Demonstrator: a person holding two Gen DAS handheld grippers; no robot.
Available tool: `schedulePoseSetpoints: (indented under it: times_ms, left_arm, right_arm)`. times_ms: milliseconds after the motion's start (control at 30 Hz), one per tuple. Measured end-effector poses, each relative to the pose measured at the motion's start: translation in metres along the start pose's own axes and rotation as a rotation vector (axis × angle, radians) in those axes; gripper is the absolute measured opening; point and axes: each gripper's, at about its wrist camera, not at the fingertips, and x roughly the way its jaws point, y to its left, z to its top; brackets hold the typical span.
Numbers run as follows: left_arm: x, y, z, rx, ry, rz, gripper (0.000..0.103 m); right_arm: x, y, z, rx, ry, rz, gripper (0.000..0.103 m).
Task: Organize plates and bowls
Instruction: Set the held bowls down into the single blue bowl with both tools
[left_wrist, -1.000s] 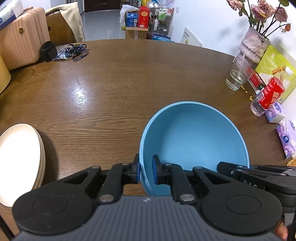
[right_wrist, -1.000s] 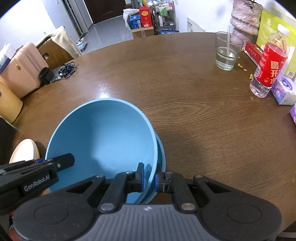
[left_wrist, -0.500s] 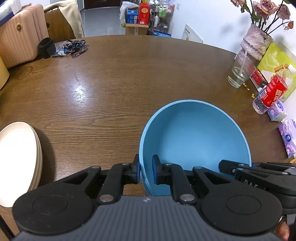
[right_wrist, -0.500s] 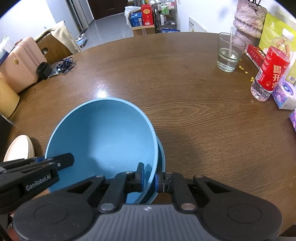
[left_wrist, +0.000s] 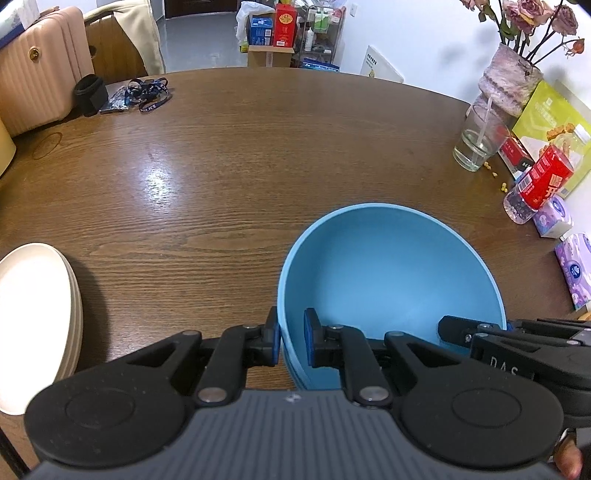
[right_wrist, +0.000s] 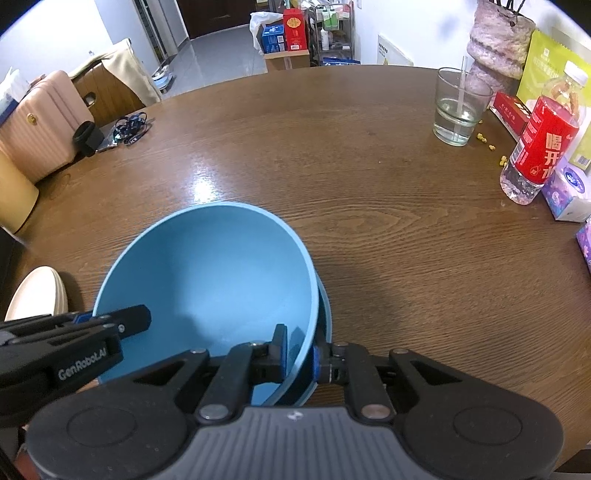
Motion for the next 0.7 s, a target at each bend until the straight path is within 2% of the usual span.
schedulePoseSetpoints:
  times_ms: [700]
  left_arm:
    - [0.0009,0.0056,-0.0040,-0.006,-0.021,-0.017,0.011]
  right_arm:
    - [-0.0101,0.0006,-0.0007,-0.007,-0.028,-0.003,0.019]
